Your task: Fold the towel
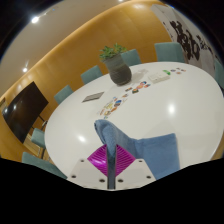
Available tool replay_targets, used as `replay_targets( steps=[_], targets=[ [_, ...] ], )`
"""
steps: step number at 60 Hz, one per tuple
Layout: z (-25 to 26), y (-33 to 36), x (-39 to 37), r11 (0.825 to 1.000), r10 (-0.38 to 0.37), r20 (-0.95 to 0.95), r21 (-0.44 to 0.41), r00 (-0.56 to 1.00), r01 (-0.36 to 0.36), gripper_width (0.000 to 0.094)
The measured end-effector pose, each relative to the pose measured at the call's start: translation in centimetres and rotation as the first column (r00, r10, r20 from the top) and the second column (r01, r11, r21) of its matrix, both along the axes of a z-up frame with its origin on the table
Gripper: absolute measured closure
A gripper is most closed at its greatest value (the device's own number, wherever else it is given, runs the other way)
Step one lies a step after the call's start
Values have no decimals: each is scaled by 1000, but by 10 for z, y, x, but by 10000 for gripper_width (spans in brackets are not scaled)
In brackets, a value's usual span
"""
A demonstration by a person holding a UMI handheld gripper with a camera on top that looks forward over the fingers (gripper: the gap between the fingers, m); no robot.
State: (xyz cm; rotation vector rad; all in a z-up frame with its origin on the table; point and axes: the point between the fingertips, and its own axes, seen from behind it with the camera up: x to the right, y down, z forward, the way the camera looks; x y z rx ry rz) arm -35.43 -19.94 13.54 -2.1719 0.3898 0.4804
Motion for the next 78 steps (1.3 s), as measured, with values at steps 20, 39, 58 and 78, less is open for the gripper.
replay_targets(
  steps=[20, 39, 58, 78],
  targets=[
    [-89, -51, 158, 963, -171, 232, -167, 958, 213, 394],
    [-13, -112, 181, 974, -101, 476, -132, 874, 185, 76],
    [55, -151, 138, 982, -101, 528, -82, 843, 170, 66],
    [64, -165, 116, 986, -86, 509, -79, 857, 146, 67]
  ],
)
